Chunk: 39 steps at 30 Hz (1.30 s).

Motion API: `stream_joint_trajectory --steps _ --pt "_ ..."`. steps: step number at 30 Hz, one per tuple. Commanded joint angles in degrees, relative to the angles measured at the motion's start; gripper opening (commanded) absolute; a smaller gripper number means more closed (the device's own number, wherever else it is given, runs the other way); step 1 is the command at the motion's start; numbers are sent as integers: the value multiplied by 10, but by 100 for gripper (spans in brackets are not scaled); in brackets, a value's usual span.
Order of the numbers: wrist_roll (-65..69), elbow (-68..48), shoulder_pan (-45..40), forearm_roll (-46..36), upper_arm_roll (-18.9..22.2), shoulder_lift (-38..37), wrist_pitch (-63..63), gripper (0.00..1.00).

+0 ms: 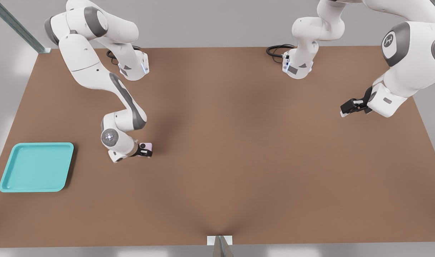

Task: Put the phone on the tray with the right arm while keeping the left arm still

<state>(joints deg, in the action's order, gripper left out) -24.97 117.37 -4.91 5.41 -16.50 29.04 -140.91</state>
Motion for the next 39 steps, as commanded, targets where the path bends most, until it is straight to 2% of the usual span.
stream_joint_trajectory --steps 1,8,10,14,29,30,31,32,39 --pt "-42 11 -1 7 -2 -6 -16 100" --pt "-25 23 -8 17 -10 -6 -19 100" --pt "-17 29 -6 56 -11 -6 -17 100" --pt "-14 33 -9 65 -13 -4 -18 100" --pt "-14 32 -7 66 -14 20 -45 100" --pt "-14 32 -7 66 -14 20 -45 97" --pt "-14 33 -7 66 -15 20 -45 87" --pt "-14 32 -7 66 -15 20 -45 84" --pt "-14 32 -8 66 -17 22 -45 83"
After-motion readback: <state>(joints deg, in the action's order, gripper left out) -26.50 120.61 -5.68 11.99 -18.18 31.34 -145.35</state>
